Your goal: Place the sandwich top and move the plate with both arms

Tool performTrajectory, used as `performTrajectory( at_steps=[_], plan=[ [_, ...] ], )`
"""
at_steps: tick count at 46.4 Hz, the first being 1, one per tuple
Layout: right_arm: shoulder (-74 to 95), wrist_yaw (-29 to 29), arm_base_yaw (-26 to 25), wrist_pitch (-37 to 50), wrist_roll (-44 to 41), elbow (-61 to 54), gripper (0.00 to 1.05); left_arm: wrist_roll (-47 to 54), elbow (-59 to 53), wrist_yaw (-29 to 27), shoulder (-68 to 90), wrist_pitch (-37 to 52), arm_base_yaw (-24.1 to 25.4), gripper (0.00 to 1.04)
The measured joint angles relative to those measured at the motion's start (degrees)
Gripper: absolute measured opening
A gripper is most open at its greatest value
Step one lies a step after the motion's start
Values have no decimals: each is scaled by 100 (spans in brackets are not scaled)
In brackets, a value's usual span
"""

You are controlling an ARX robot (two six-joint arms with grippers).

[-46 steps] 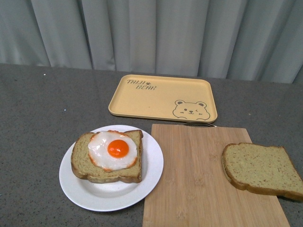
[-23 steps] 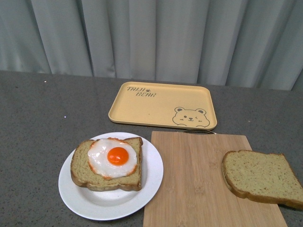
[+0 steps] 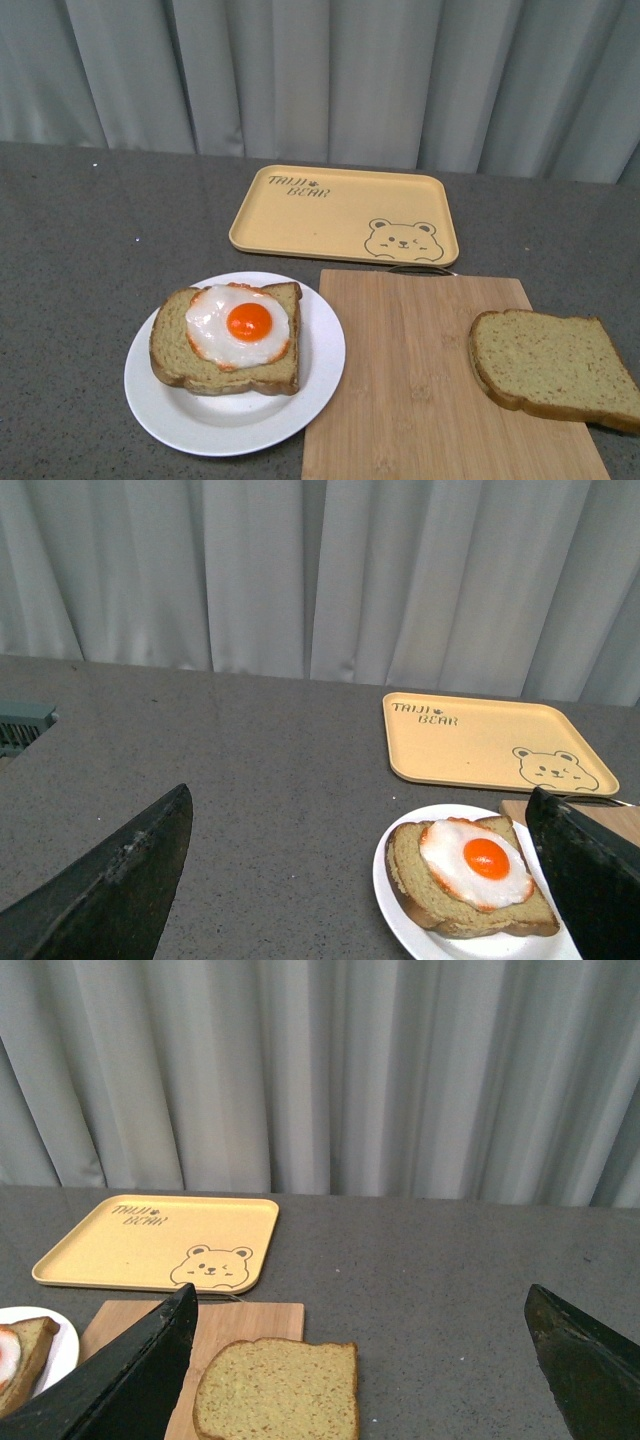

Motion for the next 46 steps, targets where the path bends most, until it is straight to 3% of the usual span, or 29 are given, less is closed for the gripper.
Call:
performTrajectory(
  at_steps=[32, 33, 35, 37, 41, 46],
  plan=[
    [0, 0, 0, 0, 0, 0, 95, 0, 0, 2, 0, 0, 0, 98],
    [52, 306, 94, 4, -151, 2, 95, -2, 0, 2, 0, 0, 0, 98],
    [424, 1582, 472, 79, -704, 63, 95, 0, 0, 0, 0, -2, 0, 98],
    [914, 2127, 562, 247, -1023, 109, 95, -2, 0, -9, -2, -2, 0, 98],
    [1731, 2009, 400, 728, -1257, 144, 95, -2, 0, -2, -2, -2, 0, 98],
    [3355, 1117, -109, 1716, -1213, 400, 95, -2, 0, 2, -2, -2, 0, 98]
  ],
)
